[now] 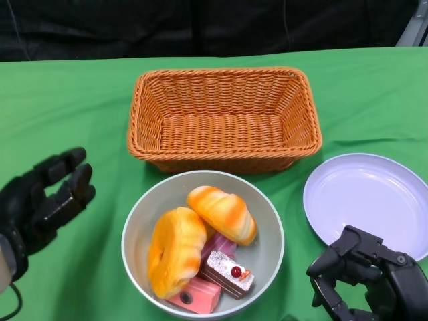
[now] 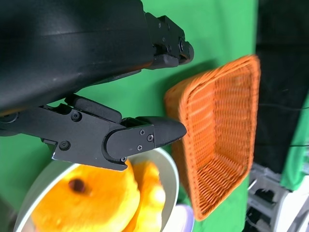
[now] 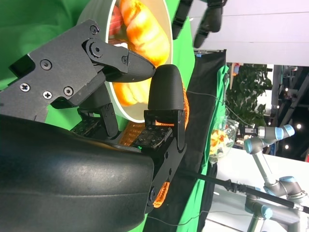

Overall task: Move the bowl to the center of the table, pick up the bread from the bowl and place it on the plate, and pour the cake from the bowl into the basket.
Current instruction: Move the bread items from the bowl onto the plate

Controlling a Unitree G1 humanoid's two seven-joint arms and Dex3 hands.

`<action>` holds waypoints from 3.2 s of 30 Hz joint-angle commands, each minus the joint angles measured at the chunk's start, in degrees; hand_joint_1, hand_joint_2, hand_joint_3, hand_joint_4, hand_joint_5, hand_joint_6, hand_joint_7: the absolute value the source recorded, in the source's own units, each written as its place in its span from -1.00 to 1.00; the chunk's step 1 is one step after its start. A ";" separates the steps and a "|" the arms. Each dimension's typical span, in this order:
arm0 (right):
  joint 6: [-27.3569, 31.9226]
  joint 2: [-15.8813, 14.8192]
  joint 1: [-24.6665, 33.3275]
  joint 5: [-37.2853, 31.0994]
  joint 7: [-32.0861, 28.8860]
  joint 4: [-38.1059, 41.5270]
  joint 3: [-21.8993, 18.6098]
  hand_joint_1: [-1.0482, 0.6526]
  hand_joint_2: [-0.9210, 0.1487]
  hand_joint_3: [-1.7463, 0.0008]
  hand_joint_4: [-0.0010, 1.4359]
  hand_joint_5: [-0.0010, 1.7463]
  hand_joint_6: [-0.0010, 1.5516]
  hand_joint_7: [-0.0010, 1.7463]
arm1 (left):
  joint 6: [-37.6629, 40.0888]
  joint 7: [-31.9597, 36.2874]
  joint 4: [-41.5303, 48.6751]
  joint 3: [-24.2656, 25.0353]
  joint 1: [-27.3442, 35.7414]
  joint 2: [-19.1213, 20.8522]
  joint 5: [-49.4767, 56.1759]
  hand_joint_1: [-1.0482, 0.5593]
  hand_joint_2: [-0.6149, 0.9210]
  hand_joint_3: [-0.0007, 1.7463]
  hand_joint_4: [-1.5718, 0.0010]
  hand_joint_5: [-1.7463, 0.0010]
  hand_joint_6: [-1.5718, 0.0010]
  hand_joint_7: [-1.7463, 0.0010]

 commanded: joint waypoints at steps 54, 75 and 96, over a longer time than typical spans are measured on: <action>41.07 -2.66 -19.57 -39.51 0.31 -20.42 12.14 -0.52 -1.00 0.97 -0.08 -0.70 -0.22 -0.98 | -77.82 -3.64 46.69 -3.71 -5.53 1.23 11.32 0.28 0.61 0.20 0.12 -0.97 0.09 -0.68; 40.18 -2.69 -29.18 -40.85 -2.94 -4.60 15.21 -0.59 -1.00 0.91 -0.06 -0.74 -0.23 -1.00 | -78.87 -2.13 48.75 -4.25 -6.51 1.37 12.29 0.26 0.64 0.15 0.10 -0.98 0.08 -0.69; 38.95 -1.37 -35.65 -40.26 -3.87 6.48 19.30 -0.66 -1.00 0.87 -0.03 -0.74 -0.26 -1.00 | -79.08 -1.94 49.30 -4.47 -6.67 0.91 12.13 0.25 0.61 0.20 0.10 -1.00 0.09 -0.69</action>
